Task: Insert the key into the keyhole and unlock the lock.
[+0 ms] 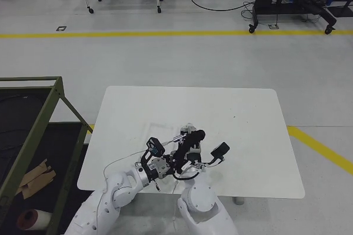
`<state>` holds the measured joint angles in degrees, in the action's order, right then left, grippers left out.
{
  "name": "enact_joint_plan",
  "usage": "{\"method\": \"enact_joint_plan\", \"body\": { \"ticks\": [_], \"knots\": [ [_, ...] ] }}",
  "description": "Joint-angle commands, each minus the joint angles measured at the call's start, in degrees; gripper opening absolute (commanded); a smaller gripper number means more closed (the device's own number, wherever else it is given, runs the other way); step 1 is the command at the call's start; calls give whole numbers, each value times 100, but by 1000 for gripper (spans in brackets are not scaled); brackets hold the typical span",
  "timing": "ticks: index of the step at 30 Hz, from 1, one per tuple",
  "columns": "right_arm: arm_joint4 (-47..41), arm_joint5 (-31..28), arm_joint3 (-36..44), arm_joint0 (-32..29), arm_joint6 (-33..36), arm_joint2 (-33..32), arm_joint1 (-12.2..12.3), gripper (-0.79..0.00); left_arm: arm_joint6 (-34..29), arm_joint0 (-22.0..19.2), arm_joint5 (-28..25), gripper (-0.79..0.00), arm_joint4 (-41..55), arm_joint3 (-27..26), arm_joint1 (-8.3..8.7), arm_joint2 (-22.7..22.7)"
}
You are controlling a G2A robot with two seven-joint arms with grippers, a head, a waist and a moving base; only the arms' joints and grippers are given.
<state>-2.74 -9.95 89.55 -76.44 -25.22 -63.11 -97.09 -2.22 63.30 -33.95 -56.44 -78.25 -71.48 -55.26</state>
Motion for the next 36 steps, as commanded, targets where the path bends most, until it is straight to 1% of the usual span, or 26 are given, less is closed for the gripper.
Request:
{"method": "enact_joint_plan", "body": {
  "ticks": [1,6,8,11,14,21,24,27,29,32,33,34,36],
  "knots": [
    [355,-344,-173,84,-244,6,-9,-785,6,34,-32,-785,-15,1,0,9],
    [1216,-1037,-608,267,-839,9,-30,-785,57,43,-198,-785,40,142,0,-8],
    [1294,-1172,-717,300,-1005,6,-47,-785,66,22,-266,-785,90,218,-1,-24],
    [1424,-1237,-835,395,-1276,-56,-69,-785,99,1,-395,-785,254,333,-5,-57],
    [1316,-1204,-963,450,-1270,-115,-84,-785,40,-22,-519,-785,407,399,11,-152],
    [1262,-933,-1307,705,-1561,-215,-148,-785,-266,-23,-354,-785,758,478,-12,-149],
    [1230,-907,-1453,821,-1707,-207,-187,-785,-582,-71,-156,-785,1001,507,-45,-82],
    [1396,-955,-1671,932,-1949,-184,-220,-785,-1097,-133,98,-785,1518,580,-92,6],
    [1467,-943,-1842,1047,-2179,-192,-253,-785,-1565,-224,356,-785,2260,702,-143,31],
    [1498,-832,-1913,1136,-2359,-223,-286,-785,-2276,-462,528,-785,3113,903,-198,66],
    [1547,-790,-1961,1167,-2400,-235,-293,-785,-2403,-538,656,-640,3220,922,-215,85],
    [1564,-744,-1995,1189,-2390,-238,-300,-785,-2444,-599,743,0,3264,934,-229,97],
    [1702,-637,-2045,1211,-2362,-262,-300,-785,-2450,-661,831,0,3347,975,-253,120]
  ]
}}
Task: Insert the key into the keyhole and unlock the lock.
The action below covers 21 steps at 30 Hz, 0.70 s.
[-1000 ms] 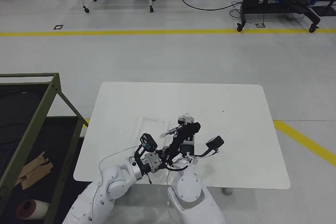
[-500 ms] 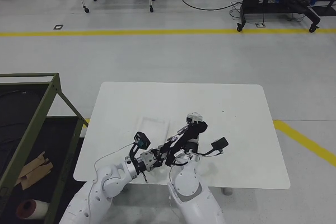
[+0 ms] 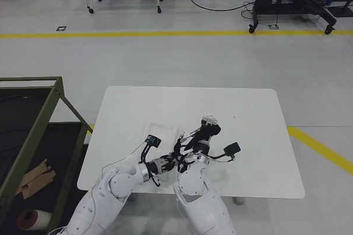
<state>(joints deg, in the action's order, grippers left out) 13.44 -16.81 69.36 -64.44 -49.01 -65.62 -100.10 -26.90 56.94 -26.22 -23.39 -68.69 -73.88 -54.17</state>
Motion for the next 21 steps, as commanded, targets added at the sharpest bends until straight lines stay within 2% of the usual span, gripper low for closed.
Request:
{"method": "enact_joint_plan", "body": {
  "ticks": [1,7,10,14,18,21],
  "knots": [
    [151,87,-61,11,23,-20,1,-785,27,-50,103,0,82,39,-24,16],
    [247,244,-370,169,47,-179,-10,-785,128,-9,229,0,216,-19,-21,-102],
    [187,275,-562,342,44,-306,-19,-785,205,152,-3,0,344,-170,34,-313],
    [217,225,-1152,598,-31,-321,-58,-785,286,465,-173,0,450,-851,121,-620],
    [406,629,-1854,1042,-217,-248,-128,-785,894,949,-564,0,418,-1368,179,-889],
    [604,912,-2310,1236,-308,-208,-160,-785,1128,1193,-731,0,399,-1524,203,-994]
  ]
}}
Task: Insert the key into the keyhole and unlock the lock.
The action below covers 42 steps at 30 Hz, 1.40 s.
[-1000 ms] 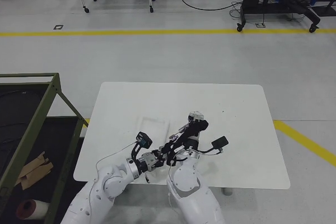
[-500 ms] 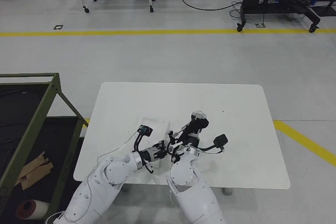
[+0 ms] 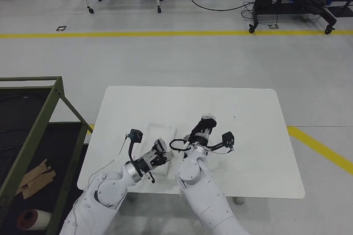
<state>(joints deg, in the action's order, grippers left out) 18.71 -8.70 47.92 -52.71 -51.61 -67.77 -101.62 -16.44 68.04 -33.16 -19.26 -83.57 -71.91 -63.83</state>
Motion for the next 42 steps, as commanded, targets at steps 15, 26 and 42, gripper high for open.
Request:
{"method": "enact_joint_plan", "body": {
  "ticks": [15,26,42],
  "knots": [
    [705,1479,-1273,456,342,-63,-13,0,544,343,-91,0,-336,-216,11,-119],
    [1964,2590,-378,-128,1419,-311,315,0,386,205,25,0,-324,-187,-21,7],
    [3862,3296,2306,-1497,3275,-641,741,0,281,191,-162,0,-197,-20,-27,32]
  ]
}}
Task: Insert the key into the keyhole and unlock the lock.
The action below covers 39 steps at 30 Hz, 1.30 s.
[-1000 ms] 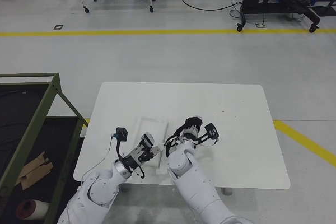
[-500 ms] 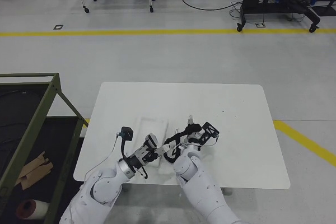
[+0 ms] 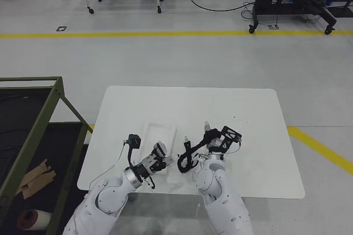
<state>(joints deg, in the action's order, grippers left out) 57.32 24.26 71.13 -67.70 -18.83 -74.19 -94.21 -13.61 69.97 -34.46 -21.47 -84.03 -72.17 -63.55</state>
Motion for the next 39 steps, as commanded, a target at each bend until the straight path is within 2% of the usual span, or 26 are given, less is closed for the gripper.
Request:
{"method": "enact_joint_plan", "body": {
  "ticks": [1,5,6,10,13,15,21,24,29,32,36,39],
  "knots": [
    [1,0,-14,2,-3,1,0,0,-3,-3,-60,0,48,55,-1,-4],
    [31,-24,-16,-7,10,9,3,0,4,-4,-133,0,127,149,4,-44],
    [341,-134,5,-27,-25,61,29,0,-5,-8,-147,0,145,164,3,-43],
    [2557,-253,-179,-103,-1167,181,202,0,-18,-29,-180,0,169,201,-4,-14],
    [3868,-553,-273,-90,-988,189,343,0,-25,-44,-205,0,193,227,-8,-6],
    [4831,-824,-186,-163,-631,106,465,0,-18,-52,-230,0,212,251,-9,-12],
    [7388,-2173,812,-577,261,-396,849,0,-24,-64,-330,0,345,363,-8,-42],
    [8269,-2883,1211,-664,551,-643,993,0,-49,-62,-387,0,389,379,0,-82],
    [9089,-4017,1807,-811,875,-794,1143,0,-143,-62,-439,0,482,368,19,-156],
    [9428,-4174,2141,-802,991,-807,1195,0,-215,-65,-484,0,555,363,29,-188],
    [8739,-3962,2448,-655,1096,-770,1156,0,-346,-98,-571,0,685,419,48,-252],
    [8390,-4204,2533,-729,1396,-750,1147,0,-483,-105,-657,0,830,504,75,-345]
  ]
}}
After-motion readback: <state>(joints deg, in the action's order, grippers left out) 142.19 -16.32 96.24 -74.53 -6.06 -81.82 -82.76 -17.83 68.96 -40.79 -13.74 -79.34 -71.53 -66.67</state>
